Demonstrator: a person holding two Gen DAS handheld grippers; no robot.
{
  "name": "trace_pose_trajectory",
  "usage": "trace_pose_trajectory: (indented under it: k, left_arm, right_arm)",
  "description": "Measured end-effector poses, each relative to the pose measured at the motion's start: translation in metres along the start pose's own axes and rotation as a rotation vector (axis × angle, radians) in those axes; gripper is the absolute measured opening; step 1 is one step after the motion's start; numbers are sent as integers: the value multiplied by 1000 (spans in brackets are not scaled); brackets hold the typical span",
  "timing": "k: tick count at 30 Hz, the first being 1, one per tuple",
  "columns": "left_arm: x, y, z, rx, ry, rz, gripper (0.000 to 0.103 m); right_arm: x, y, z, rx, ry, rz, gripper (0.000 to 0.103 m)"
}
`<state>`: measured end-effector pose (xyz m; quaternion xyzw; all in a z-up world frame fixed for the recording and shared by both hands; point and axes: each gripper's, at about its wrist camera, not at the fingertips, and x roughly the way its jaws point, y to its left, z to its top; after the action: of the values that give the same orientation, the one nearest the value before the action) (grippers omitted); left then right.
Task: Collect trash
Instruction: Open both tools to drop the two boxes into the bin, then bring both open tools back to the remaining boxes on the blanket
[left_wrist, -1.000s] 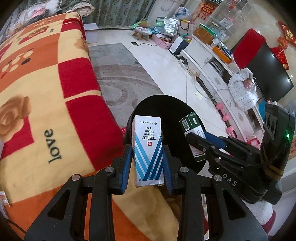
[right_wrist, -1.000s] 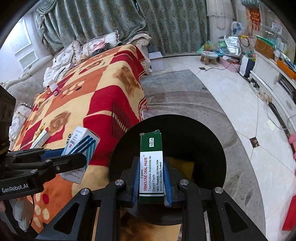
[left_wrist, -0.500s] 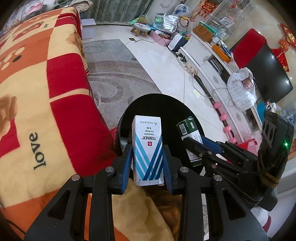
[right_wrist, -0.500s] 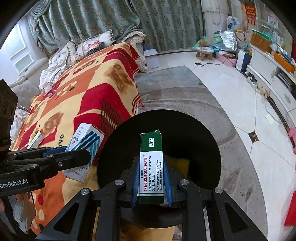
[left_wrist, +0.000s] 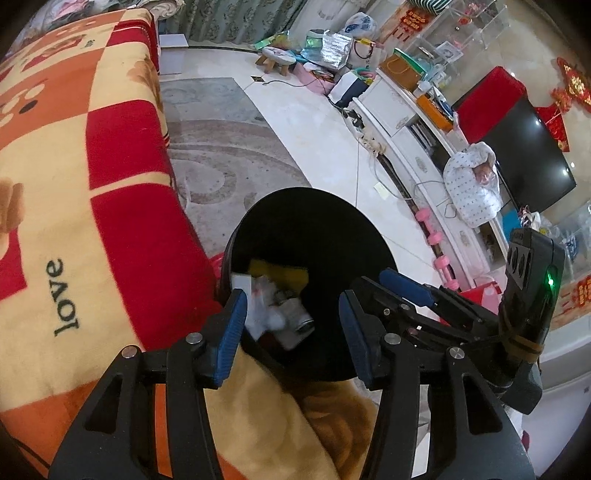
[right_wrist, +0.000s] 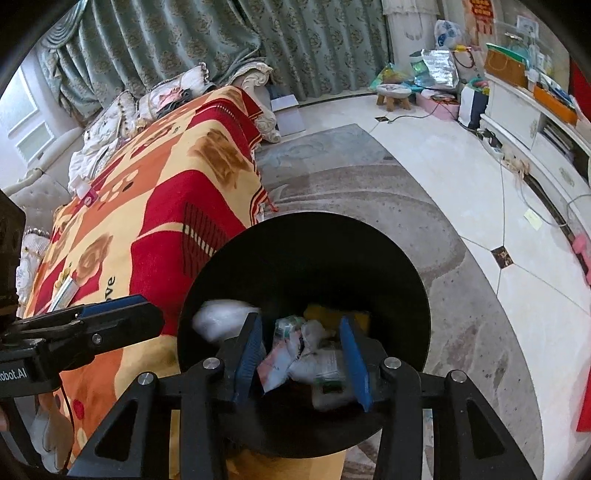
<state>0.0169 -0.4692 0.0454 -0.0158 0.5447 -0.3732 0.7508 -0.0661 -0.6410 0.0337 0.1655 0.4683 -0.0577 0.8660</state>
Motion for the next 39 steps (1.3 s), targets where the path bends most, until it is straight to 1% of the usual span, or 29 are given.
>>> trace_pose_trajectory:
  k: [5, 9, 12, 17, 22, 26, 30, 33, 35, 39]
  left_arm:
    - [-14, 6, -5, 2, -20, 46, 50]
    - [-31, 17, -11, 5, -47, 103, 50]
    - [-44, 30, -18, -2, -58, 131, 50]
    - [-69, 63, -42, -45, -64, 169, 50]
    - [-97, 98, -64, -99, -88, 204, 50]
    - [-122, 136, -83, -168, -114, 246, 50]
    - [-139, 169, -95, -237, -121, 272, 50]
    - [-148, 189, -107, -270, -122, 291, 50]
    - [-152, 201, -114, -291, -121, 299, 50]
    - [-167, 226, -136, -354, -114, 304, 50]
  right_arm:
    - [0, 9, -1, -22, 7, 15, 42]
    - [2, 22, 0, -44, 11, 28, 42]
    - [4, 34, 2, -65, 17, 38, 42]
    - [6, 61, 4, -106, 22, 62, 42]
    - [14, 102, 4, -171, 39, 105, 43]
    - [23, 143, 1, -235, 57, 145, 43]
    - [31, 184, -2, -302, 76, 187, 44]
    - [38, 211, -5, -339, 89, 210, 45]
    - [41, 230, -7, -365, 98, 227, 46]
    - [47, 264, -8, -405, 110, 256, 58]
